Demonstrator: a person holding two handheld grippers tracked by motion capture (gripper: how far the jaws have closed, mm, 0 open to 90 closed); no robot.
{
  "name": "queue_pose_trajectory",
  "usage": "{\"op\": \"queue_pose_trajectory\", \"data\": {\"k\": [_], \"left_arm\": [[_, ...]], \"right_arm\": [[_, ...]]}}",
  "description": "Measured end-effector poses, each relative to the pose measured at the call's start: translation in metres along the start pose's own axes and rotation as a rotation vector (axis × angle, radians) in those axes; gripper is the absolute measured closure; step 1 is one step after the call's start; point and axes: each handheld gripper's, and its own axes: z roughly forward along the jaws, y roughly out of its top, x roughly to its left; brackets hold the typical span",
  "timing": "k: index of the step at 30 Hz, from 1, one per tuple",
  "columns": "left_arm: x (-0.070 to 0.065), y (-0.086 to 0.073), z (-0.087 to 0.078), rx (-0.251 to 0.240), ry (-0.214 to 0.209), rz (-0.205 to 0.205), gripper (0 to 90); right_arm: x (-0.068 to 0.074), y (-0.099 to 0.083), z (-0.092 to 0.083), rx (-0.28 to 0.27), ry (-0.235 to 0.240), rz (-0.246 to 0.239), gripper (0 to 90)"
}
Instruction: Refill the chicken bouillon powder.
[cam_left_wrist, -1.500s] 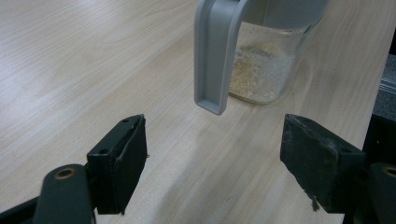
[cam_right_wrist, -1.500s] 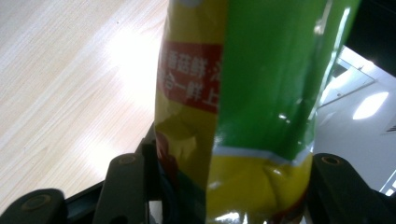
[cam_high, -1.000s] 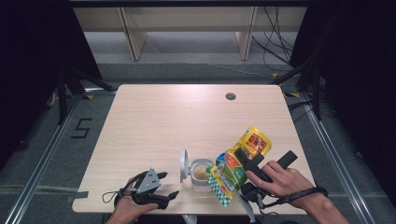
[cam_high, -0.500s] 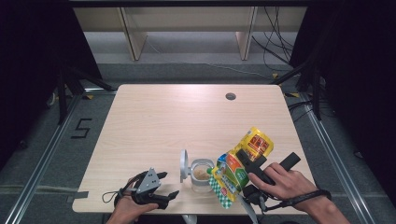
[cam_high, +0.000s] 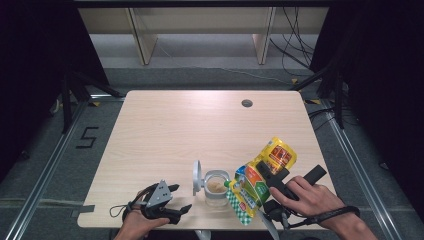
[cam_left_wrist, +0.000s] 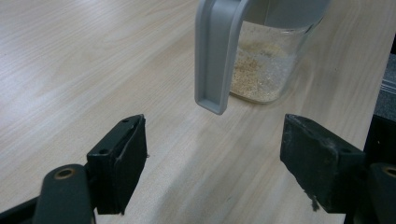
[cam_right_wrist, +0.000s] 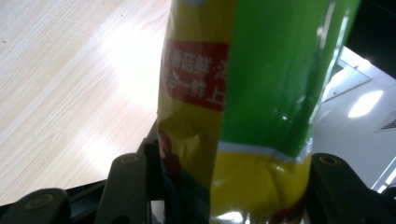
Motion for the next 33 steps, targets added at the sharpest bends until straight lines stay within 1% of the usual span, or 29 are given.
{"op": "queue_pose_trajectory", "data": {"k": [2, 3, 4, 5, 6, 8, 9, 10, 11, 12, 13, 14, 15, 17, 18, 19, 21, 22, 23, 25, 26, 30, 32, 33], "left_arm": [[-0.0005, 0.0, 0.0004, -0.007, 0.0, -0.004, 22.6], [-0.0005, 0.0, 0.0003, -0.007, 0.0, -0.005, 22.7], [0.0, 0.0001, 0.0001, -0.007, 0.002, 0.001, 22.7], [-0.0002, -0.0001, 0.0003, -0.008, -0.005, -0.008, 22.6], [0.0008, 0.0, -0.0003, 0.0, 0.0, 0.003, 22.7], [0.0012, 0.0, -0.0007, 0.01, 0.005, 0.01, 22.7], [0.0001, -0.0001, 0.0, 0.0, -0.001, -0.001, 22.6], [0.0002, 0.0001, 0.0001, -0.002, 0.001, 0.004, 22.6], [-0.0003, 0.0, 0.0, -0.003, -0.001, -0.002, 22.7], [0.0005, 0.0002, -0.0003, 0.0, -0.003, 0.006, 22.7], [0.0, 0.0, 0.0002, -0.006, -0.007, -0.004, 22.7], [-0.0001, -0.0001, 0.0003, -0.006, -0.007, -0.009, 22.7], [0.0003, -0.0001, -0.0003, 0.0, 0.001, 0.0, 22.7], [0.0002, -0.0001, -0.0002, 0.0, 0.001, 0.0, 22.7], [0.0007, 0.0003, -0.0004, 0.002, 0.004, 0.011, 22.7], [0.0003, 0.0, -0.0002, 0.006, 0.002, 0.005, 22.7], [-0.0001, 0.0, -0.0001, 0.002, -0.001, 0.002, 22.7], [0.0005, 0.0, -0.0003, 0.006, 0.001, 0.007, 22.7], [0.0, -0.0001, -0.0001, 0.0, 0.001, 0.0, 22.7], [0.0002, -0.0002, -0.0002, 0.0, 0.001, -0.001, 22.7], [0.0006, 0.0, -0.0004, 0.001, 0.004, 0.008, 22.7], [0.0, -0.0001, 0.0, 0.001, 0.0, 0.0, 22.7], [0.0009, 0.0001, -0.0006, 0.007, 0.006, 0.014, 22.7], [0.0005, 0.0001, -0.0002, 0.0, 0.003, 0.009, 22.7]], "right_arm": [[0.0, 0.0002, -0.0005, -0.005, 0.0, -0.007, 52.6], [-0.0002, 0.0002, -0.001, 0.0, 0.003, -0.002, 52.6], [-0.0001, 0.0002, -0.0015, 0.002, 0.0, -0.005, 52.7], [-0.0002, 0.0001, -0.0018, -0.006, 0.007, -0.008, 52.7], [-0.0002, 0.0002, -0.0024, -0.005, 0.01, -0.005, 52.7], [-0.0002, 0.0003, -0.0034, -0.002, 0.008, -0.005, 52.7], [-0.0001, 0.0005, -0.0038, 0.0, 0.001, -0.01, 52.7], [0.0008, 0.0005, -0.0041, 0.002, 0.01, 0.005, 52.7], [-0.0004, 0.0007, -0.0043, -0.006, 0.008, -0.013, 52.7], [-0.0001, 0.0007, -0.005, -0.004, 0.003, -0.01, 52.7], [-0.0005, 0.0007, -0.0052, -0.005, 0.001, -0.018, 52.7], [-0.0002, 0.0005, -0.0065, -0.001, 0.004, -0.009, 52.7], [-0.0008, 0.0003, -0.0068, -0.001, 0.004, -0.012, 52.7], [-0.0005, 0.0001, -0.0078, -0.004, 0.004, -0.01, 52.7], [-0.0008, 0.0002, -0.008, -0.004, 0.003, -0.013, 52.8], [-0.0008, 0.0002, -0.0082, -0.003, 0.003, -0.013, 52.8], [-0.0006, 0.0004, -0.0082, -0.005, 0.002, -0.011, 52.8], [-0.0006, 0.0005, -0.0081, -0.005, 0.002, -0.011, 52.8], [-0.0006, 0.0006, -0.0079, -0.007, 0.001, -0.011, 52.8], [-0.0003, 0.0007, -0.0079, -0.005, 0.003, -0.005, 52.8], [-0.0004, 0.0008, -0.0079, -0.003, -0.001, -0.007, 52.8], [-0.0018, 0.0009, -0.0075, -0.009, 0.0, -0.013, 52.8], [-0.0023, 0.0015, -0.0072, -0.008, -0.003, -0.016, 52.8], [-0.0024, 0.0017, -0.0071, -0.01, -0.001, -0.015, 52.9]]}}
